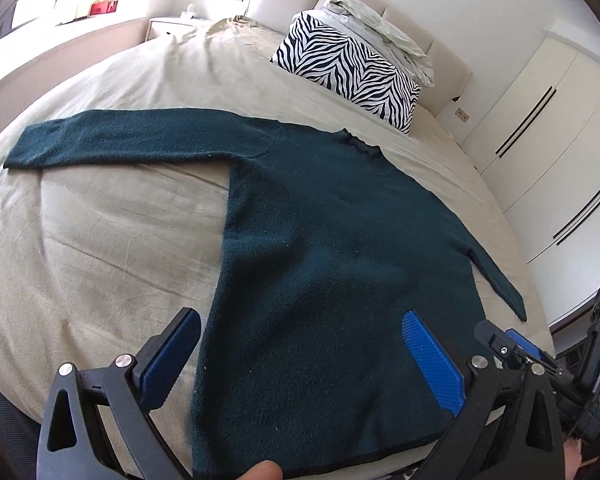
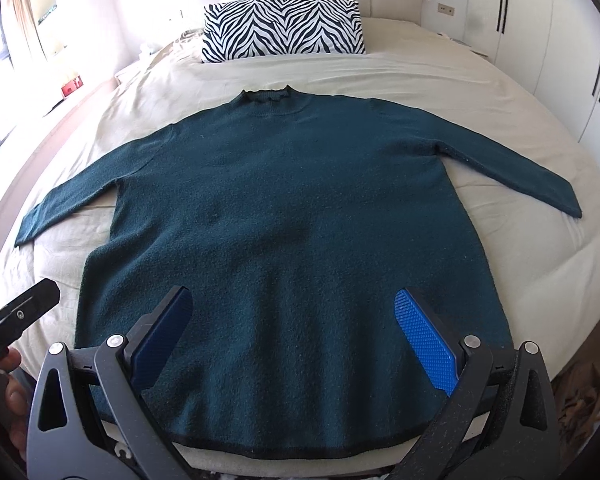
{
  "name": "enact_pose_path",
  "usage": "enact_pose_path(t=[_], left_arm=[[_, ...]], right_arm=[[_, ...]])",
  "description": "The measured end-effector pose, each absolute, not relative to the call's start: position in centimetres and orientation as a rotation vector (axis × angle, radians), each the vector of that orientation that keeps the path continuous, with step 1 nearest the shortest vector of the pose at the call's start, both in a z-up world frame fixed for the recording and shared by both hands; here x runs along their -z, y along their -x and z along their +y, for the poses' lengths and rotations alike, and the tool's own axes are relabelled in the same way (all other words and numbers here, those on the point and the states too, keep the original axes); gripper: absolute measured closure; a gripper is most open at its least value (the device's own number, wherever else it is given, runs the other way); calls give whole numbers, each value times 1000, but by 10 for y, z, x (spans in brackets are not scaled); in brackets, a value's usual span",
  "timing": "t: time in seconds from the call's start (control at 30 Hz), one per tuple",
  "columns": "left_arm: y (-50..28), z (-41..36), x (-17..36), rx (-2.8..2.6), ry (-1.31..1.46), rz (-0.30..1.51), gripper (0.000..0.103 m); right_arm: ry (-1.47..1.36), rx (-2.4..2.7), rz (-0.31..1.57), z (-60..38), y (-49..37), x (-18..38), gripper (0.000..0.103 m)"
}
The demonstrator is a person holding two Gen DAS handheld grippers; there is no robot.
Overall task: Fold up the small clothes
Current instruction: 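Grasp the sweater sleeve nearest the left tool with the left tool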
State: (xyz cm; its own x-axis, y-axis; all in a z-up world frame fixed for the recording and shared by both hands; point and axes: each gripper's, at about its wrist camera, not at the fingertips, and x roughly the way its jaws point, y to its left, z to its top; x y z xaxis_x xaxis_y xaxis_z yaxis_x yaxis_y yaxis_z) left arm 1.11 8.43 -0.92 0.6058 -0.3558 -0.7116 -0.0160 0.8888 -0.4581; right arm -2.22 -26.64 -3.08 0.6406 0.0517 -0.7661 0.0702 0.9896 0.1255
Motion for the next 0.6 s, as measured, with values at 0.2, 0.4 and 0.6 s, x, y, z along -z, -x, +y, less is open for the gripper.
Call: enact_pose_path(t=[0.2,0.4,0.6], left_arm=[[-23,133,4,159,521,838,0],[-30,177,30,115,700,881,0],[-45,262,42,-17,895,717,1]], right_arm=[[-205,-108,781,-249,19,13,0],[-201,-135,696,-239,12,-6,0],[-207,-142,674,-241,-6,-20,0]])
